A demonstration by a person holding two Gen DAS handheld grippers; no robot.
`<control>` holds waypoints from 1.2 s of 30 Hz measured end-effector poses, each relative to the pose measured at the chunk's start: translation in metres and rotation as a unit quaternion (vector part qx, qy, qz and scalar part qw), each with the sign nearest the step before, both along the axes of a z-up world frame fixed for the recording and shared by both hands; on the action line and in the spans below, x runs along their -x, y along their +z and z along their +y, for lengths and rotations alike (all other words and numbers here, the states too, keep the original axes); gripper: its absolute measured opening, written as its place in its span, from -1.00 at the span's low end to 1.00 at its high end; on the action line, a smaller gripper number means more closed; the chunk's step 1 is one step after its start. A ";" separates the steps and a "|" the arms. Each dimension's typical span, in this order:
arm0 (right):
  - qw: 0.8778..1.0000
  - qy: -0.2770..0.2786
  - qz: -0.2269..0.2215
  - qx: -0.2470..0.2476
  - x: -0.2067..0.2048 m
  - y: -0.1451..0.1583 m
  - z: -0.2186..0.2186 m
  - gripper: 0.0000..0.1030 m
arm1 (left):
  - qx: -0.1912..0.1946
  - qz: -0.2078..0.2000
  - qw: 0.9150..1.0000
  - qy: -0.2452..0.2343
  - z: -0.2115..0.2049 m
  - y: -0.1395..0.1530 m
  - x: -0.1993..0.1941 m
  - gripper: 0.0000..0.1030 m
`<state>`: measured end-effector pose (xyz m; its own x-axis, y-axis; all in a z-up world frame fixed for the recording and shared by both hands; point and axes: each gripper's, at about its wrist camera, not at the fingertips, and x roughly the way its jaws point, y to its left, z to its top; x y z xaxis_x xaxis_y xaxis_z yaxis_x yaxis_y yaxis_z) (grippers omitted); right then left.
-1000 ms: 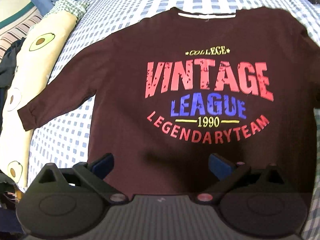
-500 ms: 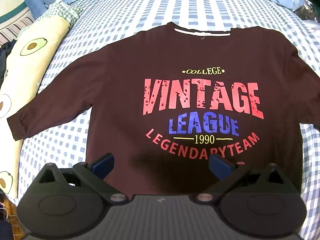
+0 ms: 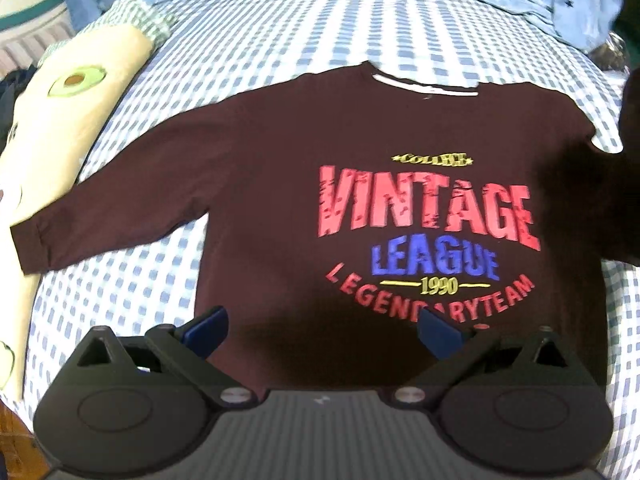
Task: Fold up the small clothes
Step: 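Fold the held sleeve across the sweatshirt front with the right gripper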
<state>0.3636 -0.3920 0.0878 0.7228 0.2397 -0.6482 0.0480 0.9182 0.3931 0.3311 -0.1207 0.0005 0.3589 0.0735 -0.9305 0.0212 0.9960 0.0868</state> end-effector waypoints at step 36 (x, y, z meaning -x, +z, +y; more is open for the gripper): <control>0.994 0.032 0.088 0.055 0.051 -0.125 0.005 0.99 | 0.016 0.058 0.997 0.052 0.001 -0.064 -0.036 0.98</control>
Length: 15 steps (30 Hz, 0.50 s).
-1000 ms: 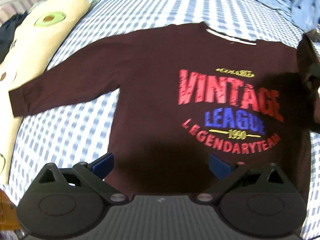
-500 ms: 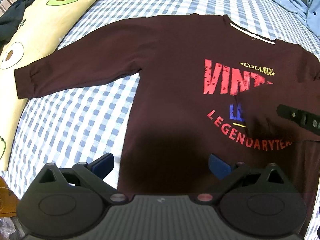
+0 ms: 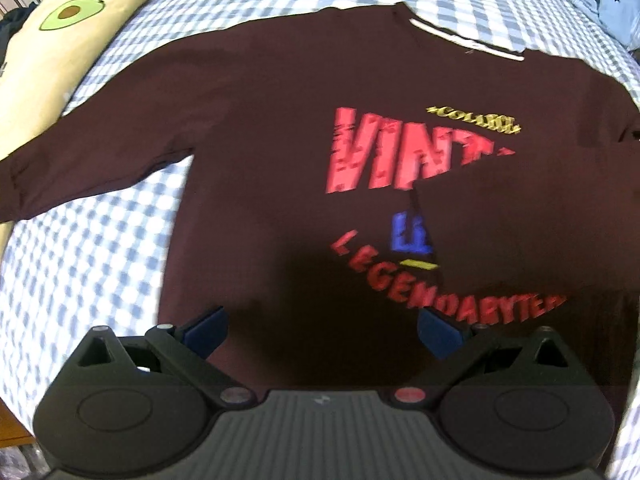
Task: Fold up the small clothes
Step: 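Fold the held sleeve across the sweatshirt front with the right gripper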
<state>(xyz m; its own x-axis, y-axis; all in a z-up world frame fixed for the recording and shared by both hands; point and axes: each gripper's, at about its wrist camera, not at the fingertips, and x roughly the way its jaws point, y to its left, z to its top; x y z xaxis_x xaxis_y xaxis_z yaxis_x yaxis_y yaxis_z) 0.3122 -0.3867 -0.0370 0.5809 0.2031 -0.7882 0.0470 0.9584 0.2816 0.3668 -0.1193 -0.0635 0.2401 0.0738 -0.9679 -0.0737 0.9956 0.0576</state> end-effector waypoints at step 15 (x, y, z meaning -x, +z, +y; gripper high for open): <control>1.000 0.009 -0.010 -0.020 -0.105 -0.021 -0.140 0.64 | -0.030 0.025 0.998 0.047 -0.051 -0.052 -0.041 0.99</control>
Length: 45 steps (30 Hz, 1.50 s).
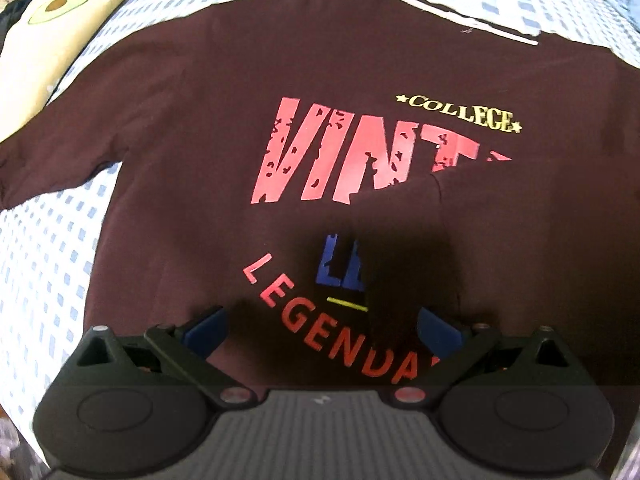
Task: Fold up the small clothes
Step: 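Fold the held sleeve across the sweatshirt front with the right gripper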
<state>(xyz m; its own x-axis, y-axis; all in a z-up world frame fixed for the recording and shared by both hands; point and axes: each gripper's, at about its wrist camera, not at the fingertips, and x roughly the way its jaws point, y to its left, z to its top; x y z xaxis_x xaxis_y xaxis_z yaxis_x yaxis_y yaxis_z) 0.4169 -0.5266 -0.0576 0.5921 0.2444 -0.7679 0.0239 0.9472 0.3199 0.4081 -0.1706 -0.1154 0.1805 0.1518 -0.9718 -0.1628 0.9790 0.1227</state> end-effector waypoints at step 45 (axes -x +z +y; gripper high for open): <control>0.993 -0.075 0.080 -0.041 0.061 -0.038 -0.012 -0.66 | -0.021 -0.001 1.000 -0.023 0.004 0.001 0.026 0.99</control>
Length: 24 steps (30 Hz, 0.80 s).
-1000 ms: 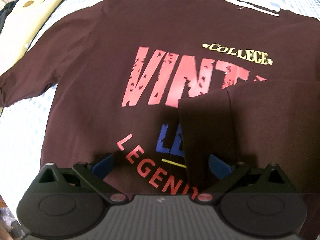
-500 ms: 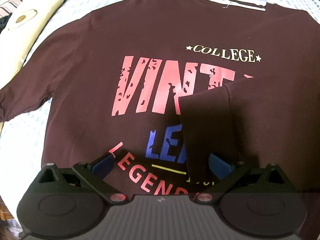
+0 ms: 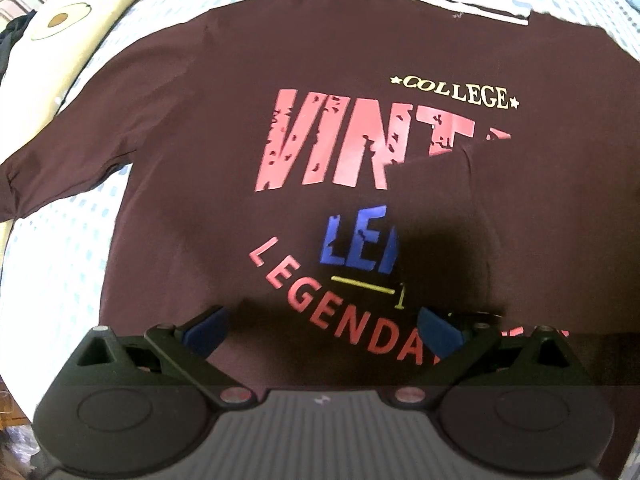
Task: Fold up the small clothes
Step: 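Fold the held sleeve across the sweatshirt front with the right gripper, then release the sleeve with the right gripper and reach the left tool to the other sleeve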
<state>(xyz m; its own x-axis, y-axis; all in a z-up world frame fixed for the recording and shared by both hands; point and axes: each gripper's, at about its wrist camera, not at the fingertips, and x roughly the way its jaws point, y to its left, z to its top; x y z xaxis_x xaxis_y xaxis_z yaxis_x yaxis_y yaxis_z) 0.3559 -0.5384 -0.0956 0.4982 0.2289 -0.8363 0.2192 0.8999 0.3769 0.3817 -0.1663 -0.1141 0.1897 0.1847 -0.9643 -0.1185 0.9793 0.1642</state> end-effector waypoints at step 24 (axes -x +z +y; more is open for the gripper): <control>0.997 0.009 -0.039 0.063 0.059 0.060 0.118 0.94 | -0.023 -0.109 0.971 0.210 0.256 0.066 0.090 0.99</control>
<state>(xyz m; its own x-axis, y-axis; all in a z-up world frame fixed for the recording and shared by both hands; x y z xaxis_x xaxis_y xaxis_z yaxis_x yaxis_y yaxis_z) 0.2972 -0.4205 -0.0359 0.5587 0.1343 -0.8185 0.1764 0.9450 0.2755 0.2916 0.0900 -0.0477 0.2874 0.3329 -0.8981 -0.5431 0.8290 0.1335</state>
